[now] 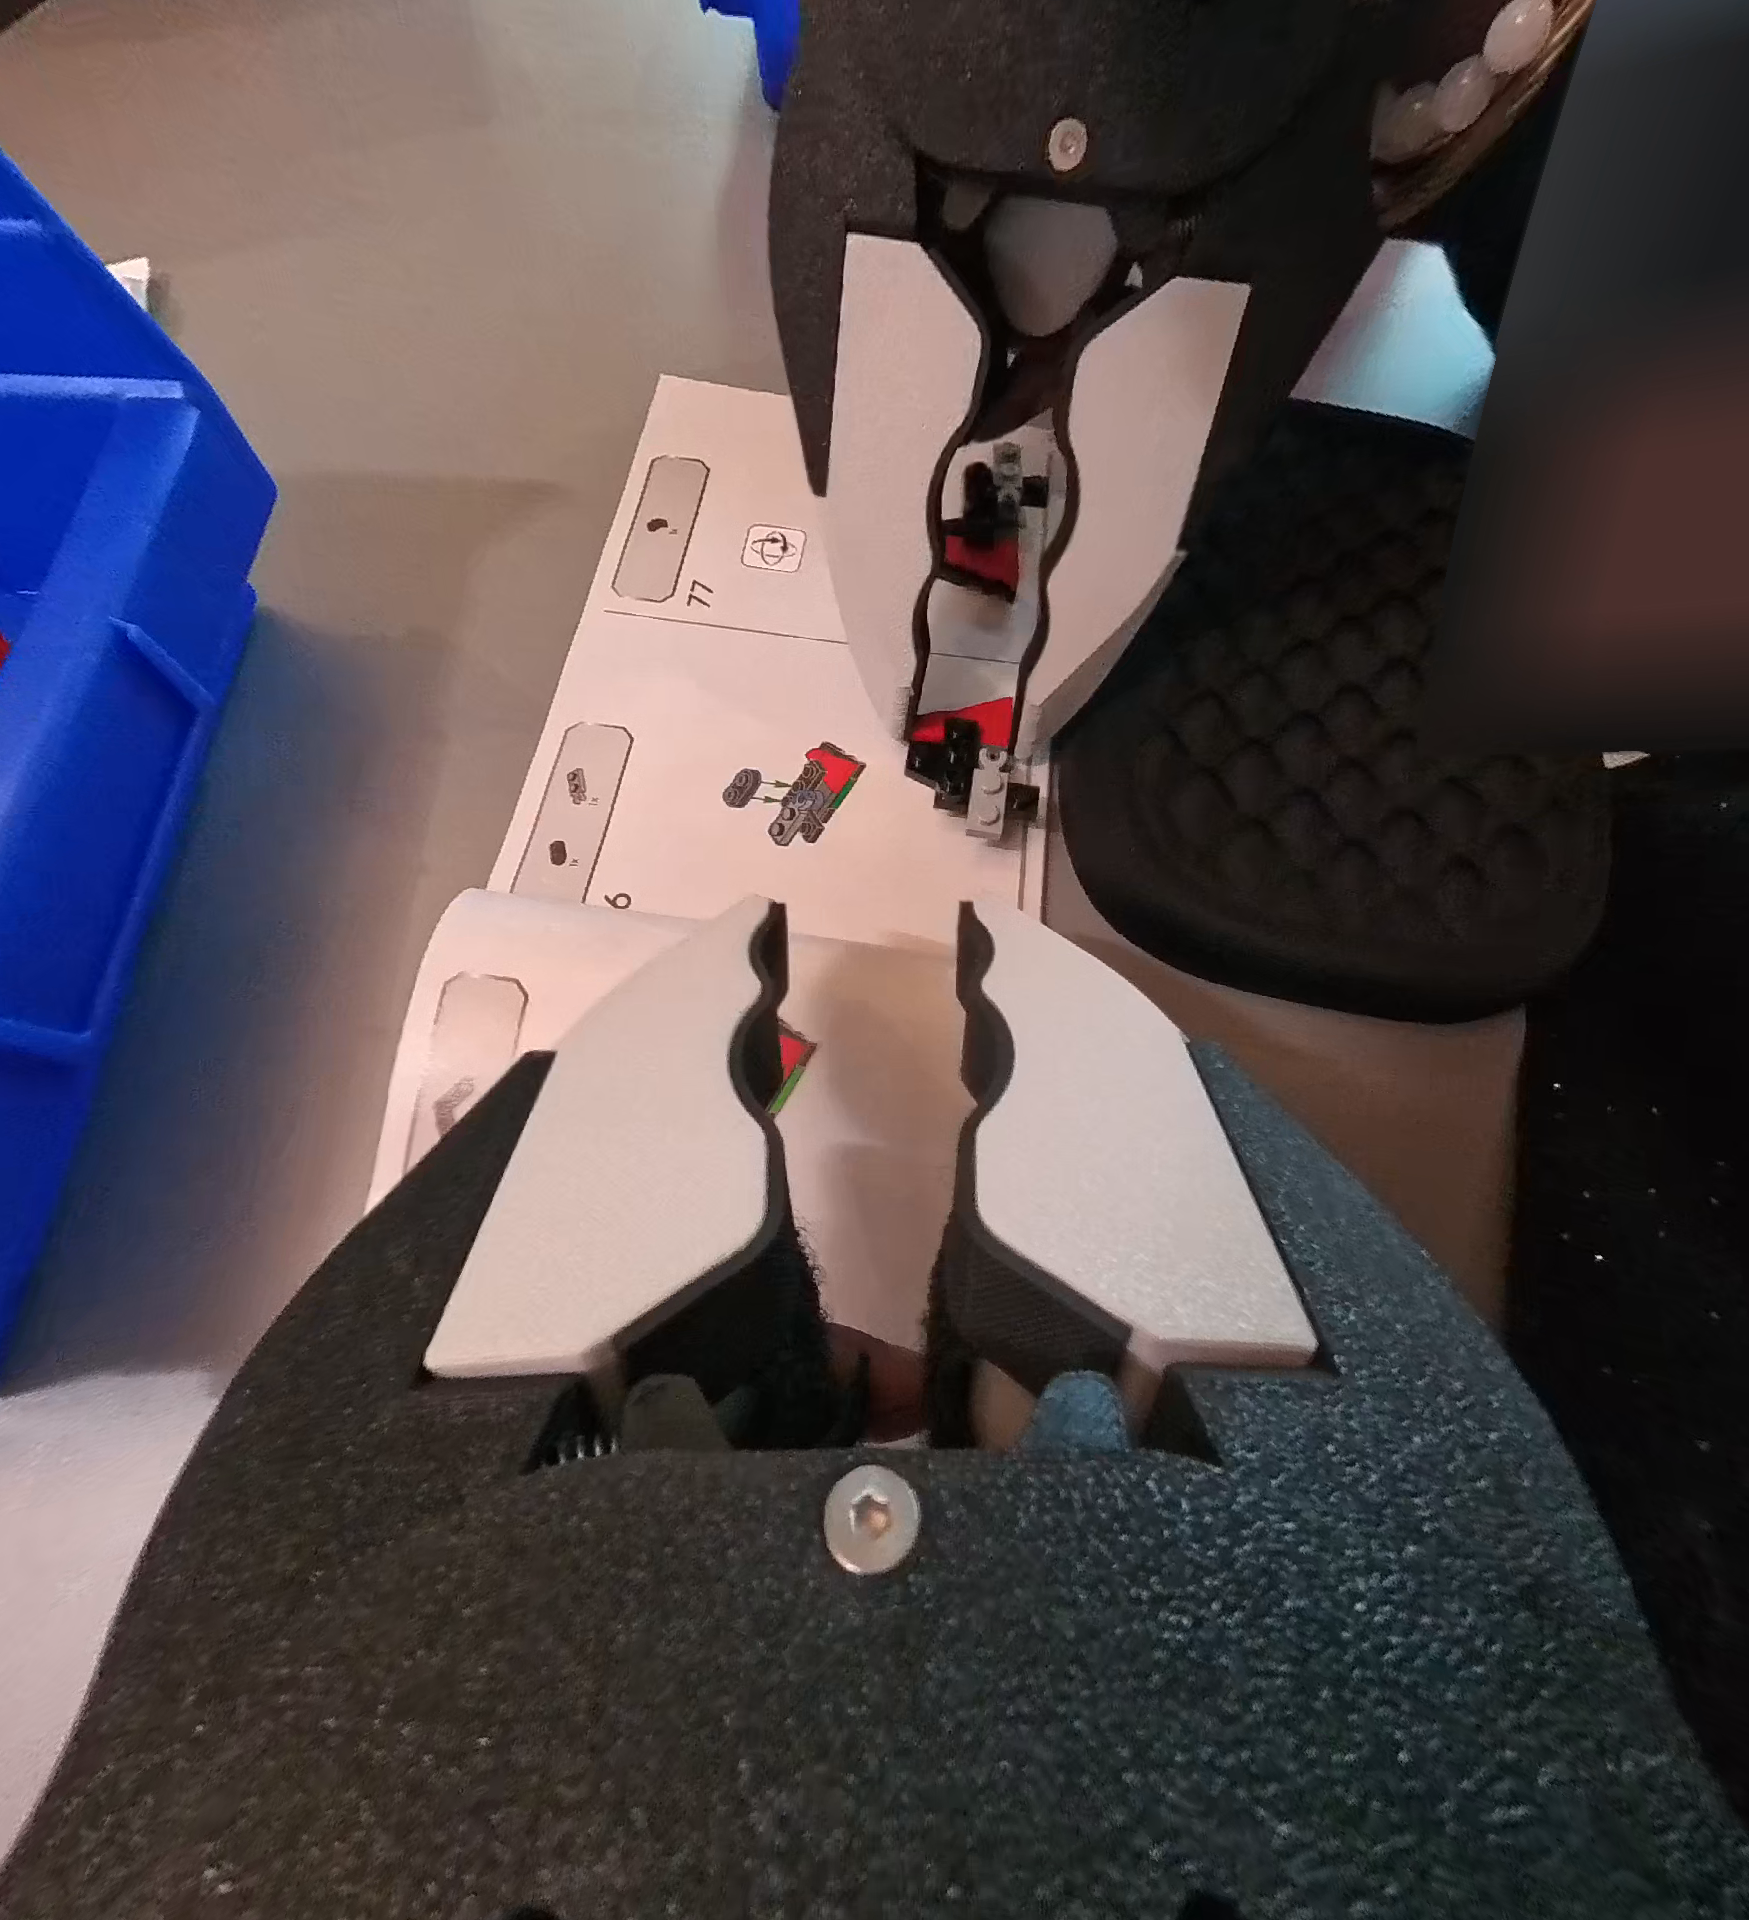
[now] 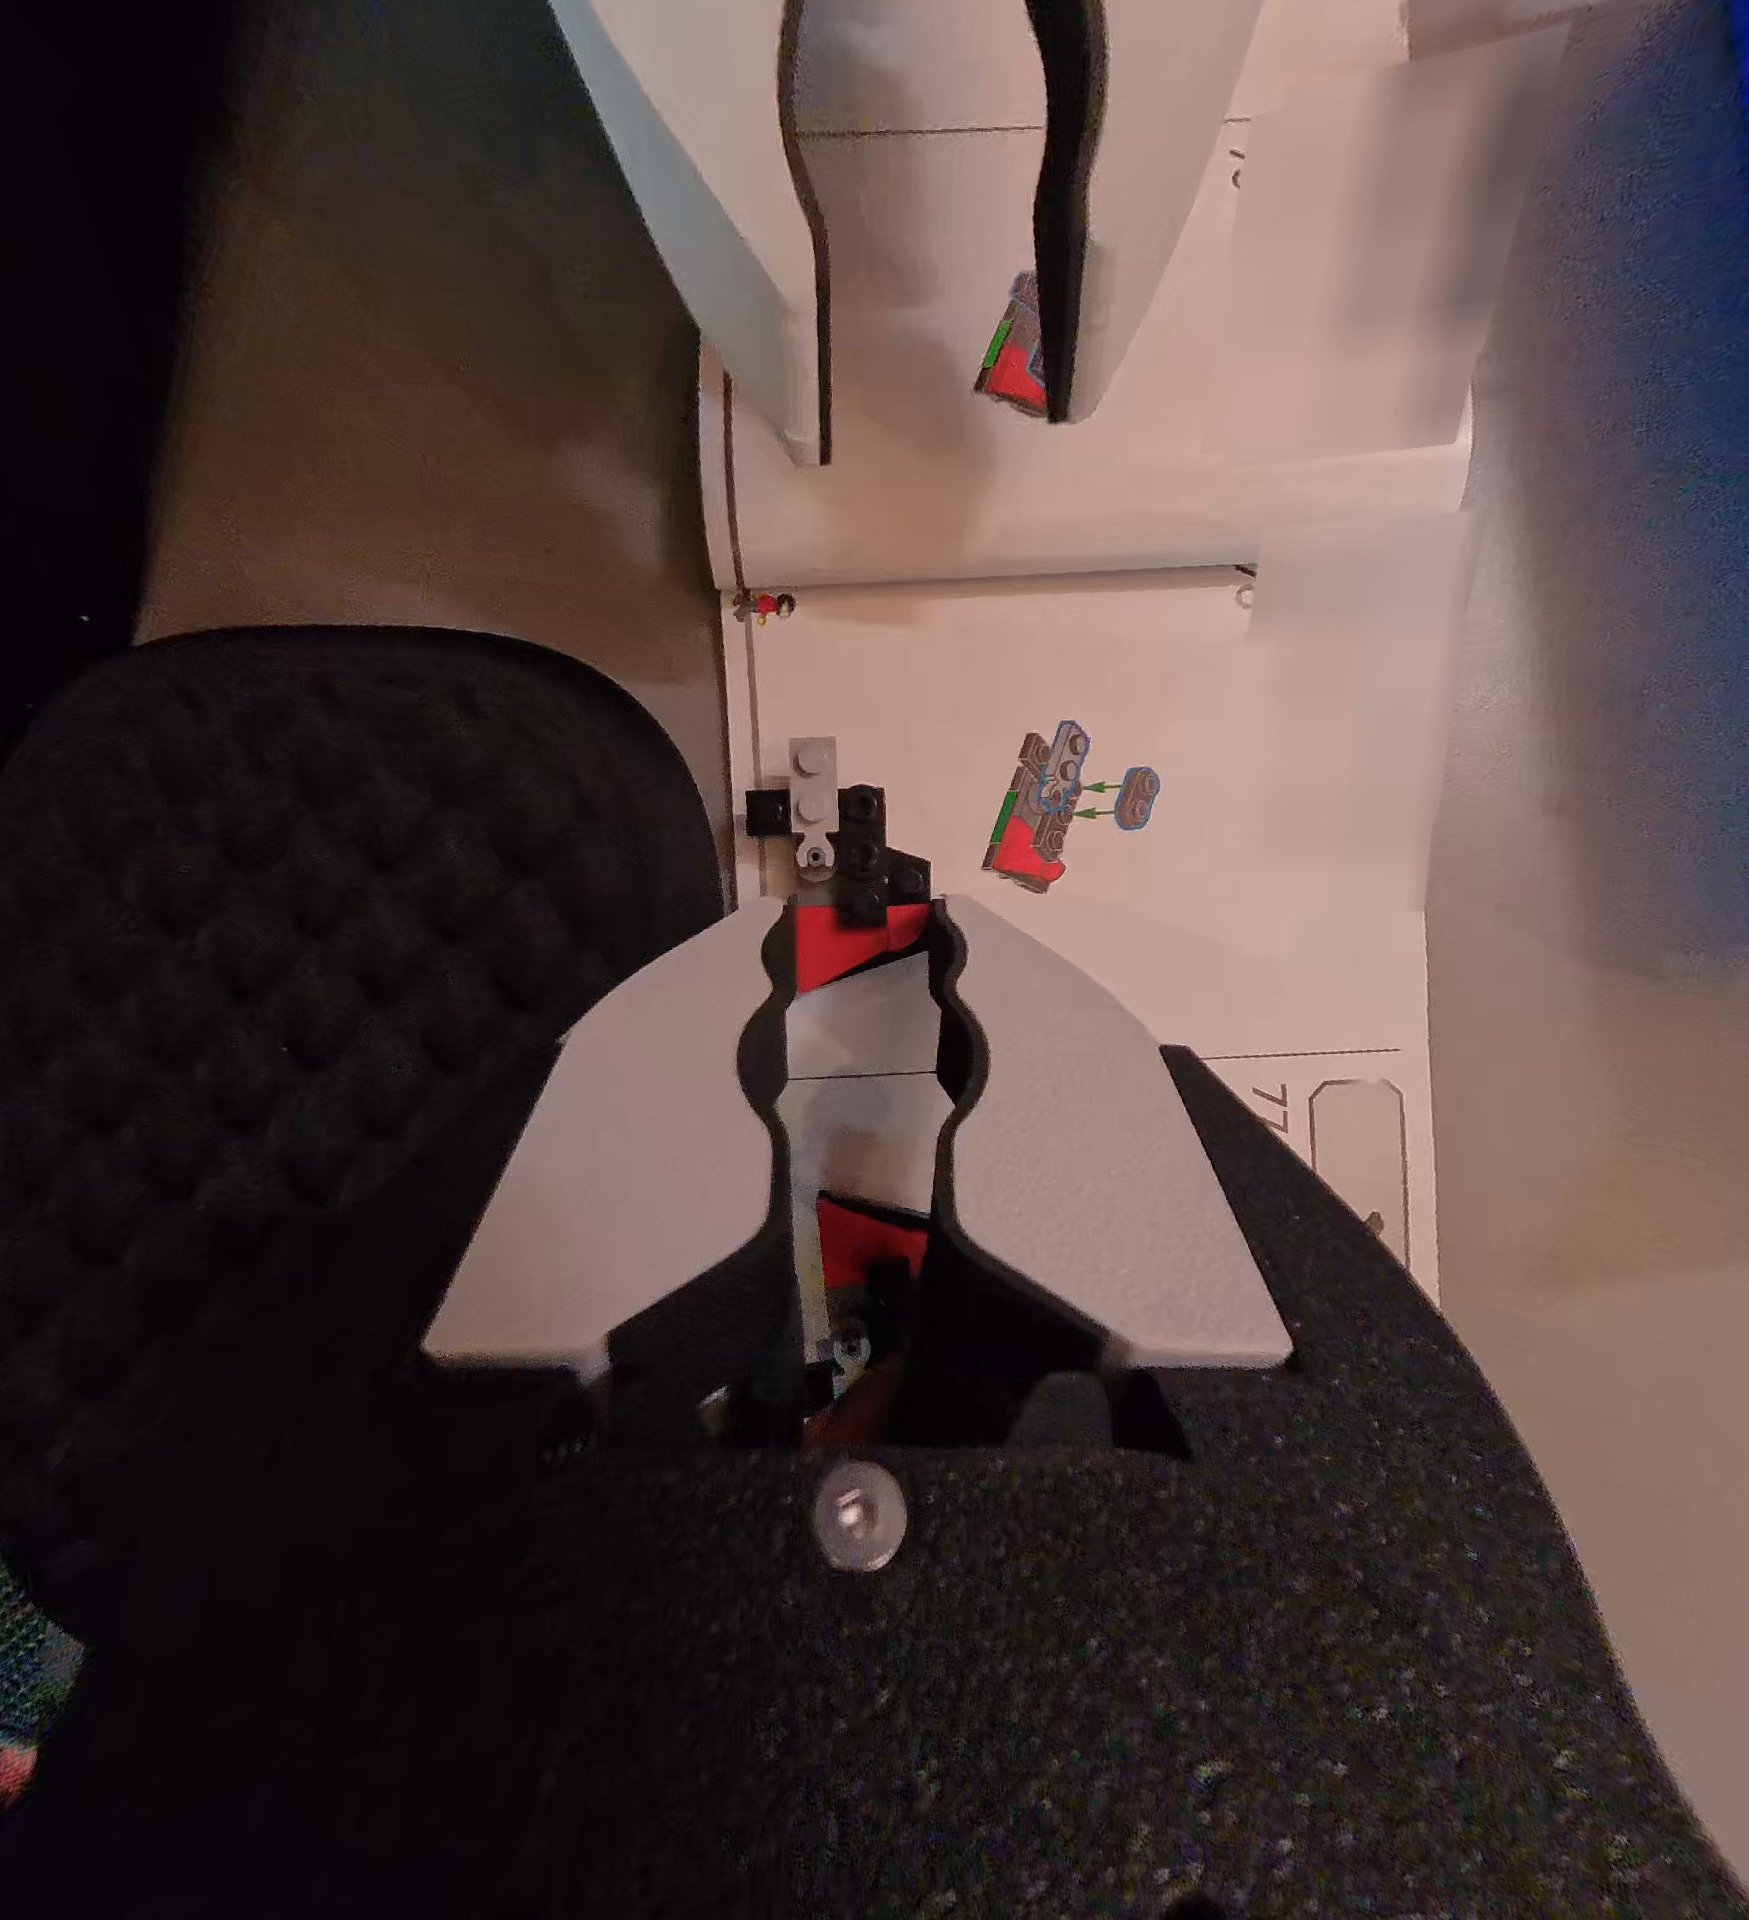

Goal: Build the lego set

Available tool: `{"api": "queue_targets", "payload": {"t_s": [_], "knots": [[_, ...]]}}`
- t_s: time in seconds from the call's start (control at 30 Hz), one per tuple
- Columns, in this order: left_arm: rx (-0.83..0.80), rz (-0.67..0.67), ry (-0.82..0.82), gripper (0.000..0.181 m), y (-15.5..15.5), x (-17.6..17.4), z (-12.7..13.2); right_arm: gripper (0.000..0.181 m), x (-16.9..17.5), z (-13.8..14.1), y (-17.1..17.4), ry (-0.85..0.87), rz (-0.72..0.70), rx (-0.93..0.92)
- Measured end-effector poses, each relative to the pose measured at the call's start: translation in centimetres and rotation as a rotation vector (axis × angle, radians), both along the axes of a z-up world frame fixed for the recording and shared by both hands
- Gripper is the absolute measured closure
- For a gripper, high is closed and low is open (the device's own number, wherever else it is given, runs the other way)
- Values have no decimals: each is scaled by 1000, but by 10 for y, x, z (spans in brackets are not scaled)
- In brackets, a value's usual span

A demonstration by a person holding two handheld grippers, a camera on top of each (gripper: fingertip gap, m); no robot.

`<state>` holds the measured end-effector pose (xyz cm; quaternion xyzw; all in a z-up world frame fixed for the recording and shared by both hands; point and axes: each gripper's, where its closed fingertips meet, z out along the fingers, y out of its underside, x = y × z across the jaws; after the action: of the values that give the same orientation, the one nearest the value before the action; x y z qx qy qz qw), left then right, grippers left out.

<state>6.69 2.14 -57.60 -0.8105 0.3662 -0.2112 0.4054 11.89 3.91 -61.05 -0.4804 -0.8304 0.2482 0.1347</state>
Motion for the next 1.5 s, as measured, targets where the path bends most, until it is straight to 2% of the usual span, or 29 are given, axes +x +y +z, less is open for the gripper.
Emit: {"api": "queue_targets", "payload": {"t_s": [0.13, 0.23, 0.3, 0.4, 0.47, 0.57, 0.7, 0.73, 0.77, 0.8, 0.83, 0.87, 0.9, 1.0, 1.13, 1.17, 1.23, 1.3, 1.37, 1.4, 1.5], "knots": [[-14, -6, 22, 152, 0, 1, -8, 142, 2, 3, 2, 3, -57, -27], [-34, -16, 40, 156, -2, 2, -17, 142, 5, 24, 4, 82, -132, -122], [-48, -15, 56, 158, -2, 1, -23, 143, 3, 46, 19, 223, -235, -118], [-51, -11, 38, 161, -1, 1, -23, 142, 0, 88, 43, 529, -475, -166], [-70, -5, 15, 163, 1, 0, -24, 127, 1, 105, 52, 696, -603, -226], [-105, 0, -18, 167, 2, -1, -24, 98, 8, 102, 69, 814, -749, -178], [-140, 4, -54, 169, 2, -2, -24, 71, 24, 80, 96, 822, -907, -37], [-148, 5, -62, 169, 3, -2, -24, 70, 26, 79, 99, 825, -928, -21], [-156, 7, -70, 170, 3, -2, -24, 76, 29, 82, 102, 845, -949, 7], [-165, 8, -79, 171, 3, -3, -24, 93, 33, 86, 105, 876, -959, 41], [-173, 9, -86, 171, 3, -3, -24, 126, 37, 91, 106, 919, -956, 79], [-178, 10, -91, 172, 3, -3, -24, 170, 41, 98, 104, 974, -932, 117], [-180, 12, -93, 172, 4, -3, -24, 181, 44, 105, 102, 1033, -908, 151], [-178, 14, -89, 173, 4, -3, -24, 181, 55, 112, 106, 1108, -945, 180], [-181, 15, -91, 173, 4, -3, -25, 161, 62, 111, 111, 1127, -1001, 41], [-182, 15, -91, 173, 4, -3, -25, 181, 62, 112, 108, 1129, -975, 29], [-185, 15, -95, 173, 4, -3, -25, 181, 61, 110, 107, 1124, -954, 33], [-187, 16, -97, 173, 4, -3, -25, 181, 54, 102, 106, 1066, -933, 14], [-191, 17, -99, 174, 4, -3, -25, 167, 44, 99, 103, 996, -904, -44], [-192, 17, -102, 174, 4, -3, -25, 181, 36, 97, 99, 924, -859, -81], [-189, 18, -100, 174, 4, -3, -25, 181, 6, 105, 93, 679, -725, -141]]}}
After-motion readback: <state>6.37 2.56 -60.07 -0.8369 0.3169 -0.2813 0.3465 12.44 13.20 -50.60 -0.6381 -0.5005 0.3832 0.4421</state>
